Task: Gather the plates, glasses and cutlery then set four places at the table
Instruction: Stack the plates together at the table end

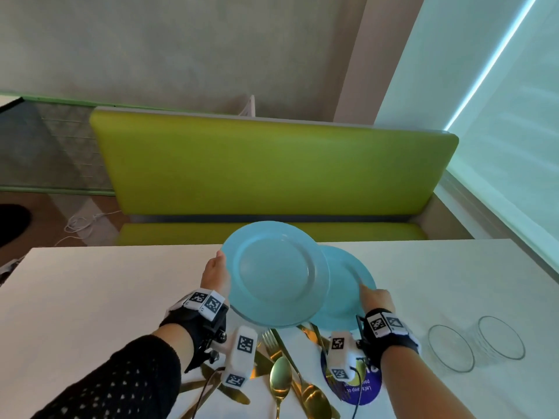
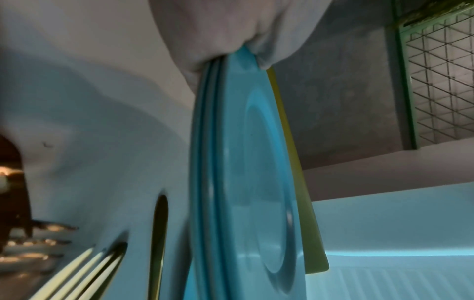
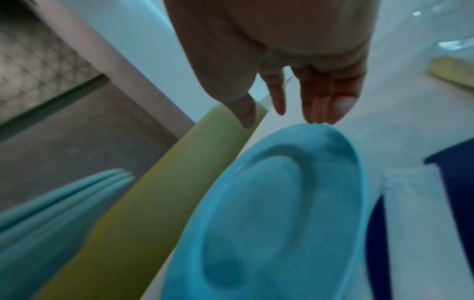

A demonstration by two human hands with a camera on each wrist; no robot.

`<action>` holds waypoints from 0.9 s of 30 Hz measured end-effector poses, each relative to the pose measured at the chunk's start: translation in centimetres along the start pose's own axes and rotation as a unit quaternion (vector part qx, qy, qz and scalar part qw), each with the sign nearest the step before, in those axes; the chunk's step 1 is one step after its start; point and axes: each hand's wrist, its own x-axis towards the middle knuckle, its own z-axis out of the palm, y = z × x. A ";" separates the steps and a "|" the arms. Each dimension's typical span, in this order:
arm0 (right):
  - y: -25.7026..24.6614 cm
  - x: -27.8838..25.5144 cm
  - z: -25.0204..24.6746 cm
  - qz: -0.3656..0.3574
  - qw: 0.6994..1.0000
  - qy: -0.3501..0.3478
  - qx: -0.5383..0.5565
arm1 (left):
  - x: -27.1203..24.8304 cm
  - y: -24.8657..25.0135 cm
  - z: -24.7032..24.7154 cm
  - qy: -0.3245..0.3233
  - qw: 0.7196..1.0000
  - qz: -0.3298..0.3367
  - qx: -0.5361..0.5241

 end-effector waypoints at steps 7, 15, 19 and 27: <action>1.7 0.2 -0.1 -0.024 0.988 -0.060 -0.138 | 1.1 0.0 -1.2 0.010 1.000 -0.006 0.026; 1.1 2.2 1.4 0.036 0.985 -0.003 0.166 | 0.8 -0.1 -1.7 -0.018 0.999 -0.020 0.022; -0.7 0.1 1.7 -0.027 0.979 0.017 0.202 | 0.7 -0.1 -2.2 -0.041 0.998 -0.031 -0.037; -3.3 -9.4 2.6 -0.041 0.964 0.017 0.263 | 0.1 -0.1 -5.4 -0.086 0.994 -0.011 -0.072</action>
